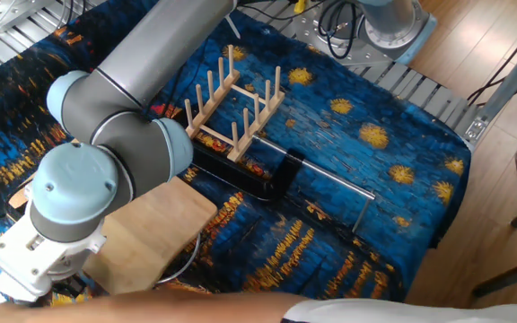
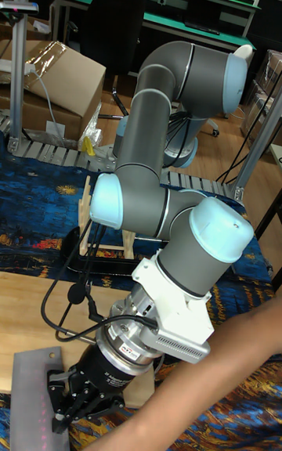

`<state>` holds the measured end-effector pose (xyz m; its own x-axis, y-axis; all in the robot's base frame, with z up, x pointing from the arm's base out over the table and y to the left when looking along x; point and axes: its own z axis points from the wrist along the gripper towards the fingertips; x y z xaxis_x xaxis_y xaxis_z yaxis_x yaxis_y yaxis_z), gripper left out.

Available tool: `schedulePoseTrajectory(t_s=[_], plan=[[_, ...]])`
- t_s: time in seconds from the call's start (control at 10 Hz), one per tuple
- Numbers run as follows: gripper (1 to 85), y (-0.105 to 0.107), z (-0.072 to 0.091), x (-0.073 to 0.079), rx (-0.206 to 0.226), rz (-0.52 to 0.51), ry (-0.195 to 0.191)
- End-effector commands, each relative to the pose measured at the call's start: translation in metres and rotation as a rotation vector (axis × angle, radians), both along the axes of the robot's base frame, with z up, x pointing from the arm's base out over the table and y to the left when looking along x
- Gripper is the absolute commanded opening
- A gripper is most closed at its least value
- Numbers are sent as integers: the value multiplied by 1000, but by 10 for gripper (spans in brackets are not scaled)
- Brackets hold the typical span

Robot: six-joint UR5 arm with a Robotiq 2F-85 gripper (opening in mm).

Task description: Put the knife on the knife rack

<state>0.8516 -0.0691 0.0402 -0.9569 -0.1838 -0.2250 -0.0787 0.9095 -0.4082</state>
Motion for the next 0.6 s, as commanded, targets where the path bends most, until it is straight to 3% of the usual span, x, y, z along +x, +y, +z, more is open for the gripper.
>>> schedulePoseTrajectory(t_s=[0.0,0.2,0.4,0.5], plan=[[190,-1,6,5,16,62,21],[323,1,7,7,43,84,21],[430,12,0,13,86,92,-10],[437,15,-2,14,85,90,-18]])
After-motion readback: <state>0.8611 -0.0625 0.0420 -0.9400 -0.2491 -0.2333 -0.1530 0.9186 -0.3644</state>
